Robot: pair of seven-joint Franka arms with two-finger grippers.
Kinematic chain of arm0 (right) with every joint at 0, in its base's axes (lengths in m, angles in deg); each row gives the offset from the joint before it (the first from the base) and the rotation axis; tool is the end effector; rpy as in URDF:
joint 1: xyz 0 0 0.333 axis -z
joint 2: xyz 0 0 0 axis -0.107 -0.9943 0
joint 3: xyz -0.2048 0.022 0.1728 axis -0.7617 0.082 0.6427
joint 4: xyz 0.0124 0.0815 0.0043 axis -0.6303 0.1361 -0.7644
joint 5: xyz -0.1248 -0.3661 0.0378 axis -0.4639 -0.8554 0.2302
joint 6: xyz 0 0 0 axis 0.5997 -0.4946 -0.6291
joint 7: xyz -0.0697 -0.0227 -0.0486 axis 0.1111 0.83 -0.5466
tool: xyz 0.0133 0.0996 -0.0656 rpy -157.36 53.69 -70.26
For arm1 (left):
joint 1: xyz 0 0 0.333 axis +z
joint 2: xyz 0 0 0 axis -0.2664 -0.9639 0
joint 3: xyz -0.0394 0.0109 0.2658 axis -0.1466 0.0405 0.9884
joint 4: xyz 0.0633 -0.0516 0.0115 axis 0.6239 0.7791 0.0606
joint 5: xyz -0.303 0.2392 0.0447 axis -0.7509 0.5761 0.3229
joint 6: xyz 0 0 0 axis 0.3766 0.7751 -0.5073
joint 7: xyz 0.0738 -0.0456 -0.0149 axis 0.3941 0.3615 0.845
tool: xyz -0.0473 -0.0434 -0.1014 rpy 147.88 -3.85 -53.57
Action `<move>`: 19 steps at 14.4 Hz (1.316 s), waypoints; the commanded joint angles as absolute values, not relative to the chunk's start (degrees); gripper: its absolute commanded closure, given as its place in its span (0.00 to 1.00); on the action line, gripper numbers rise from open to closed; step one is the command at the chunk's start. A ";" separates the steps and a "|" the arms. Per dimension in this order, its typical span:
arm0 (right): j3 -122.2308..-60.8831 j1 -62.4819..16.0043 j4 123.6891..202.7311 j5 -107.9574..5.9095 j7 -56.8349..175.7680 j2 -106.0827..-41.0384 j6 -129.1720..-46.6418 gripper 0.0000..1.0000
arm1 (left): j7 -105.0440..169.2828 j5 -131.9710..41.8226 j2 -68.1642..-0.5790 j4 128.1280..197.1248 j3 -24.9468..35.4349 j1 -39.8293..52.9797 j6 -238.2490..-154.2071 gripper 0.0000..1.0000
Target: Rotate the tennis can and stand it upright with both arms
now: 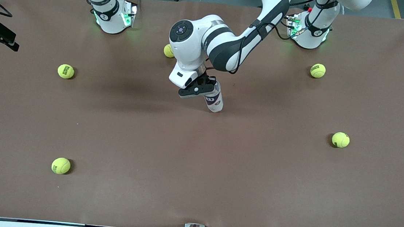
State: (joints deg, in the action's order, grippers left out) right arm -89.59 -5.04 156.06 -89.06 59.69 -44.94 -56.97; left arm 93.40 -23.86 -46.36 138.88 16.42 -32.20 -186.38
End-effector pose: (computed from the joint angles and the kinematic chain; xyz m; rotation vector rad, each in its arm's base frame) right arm 0.5141 -0.0451 0.5902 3.1303 0.0041 -0.0597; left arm 0.4232 -0.5401 0.2947 -2.9768 -0.2614 -0.0870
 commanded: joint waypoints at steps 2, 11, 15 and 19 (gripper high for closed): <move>-89.45 -5.26 158.49 -89.98 59.22 -42.89 -57.81 0.00 | 93.87 -24.74 -46.28 137.36 16.36 -31.92 -185.15 0.44; -89.97 -5.09 158.49 -86.55 59.49 -42.71 -56.75 0.00 | 93.09 -24.75 -34.69 137.53 17.06 -25.71 -182.08 0.00; -89.97 -5.18 158.49 -86.55 59.23 -42.71 -56.66 0.00 | 85.99 -24.13 -30.91 137.71 17.15 -17.53 -181.37 0.00; -89.97 -5.00 158.58 -86.55 59.14 -42.71 -56.66 0.00 | 74.04 -24.74 -27.65 137.88 17.15 -8.48 -178.38 0.00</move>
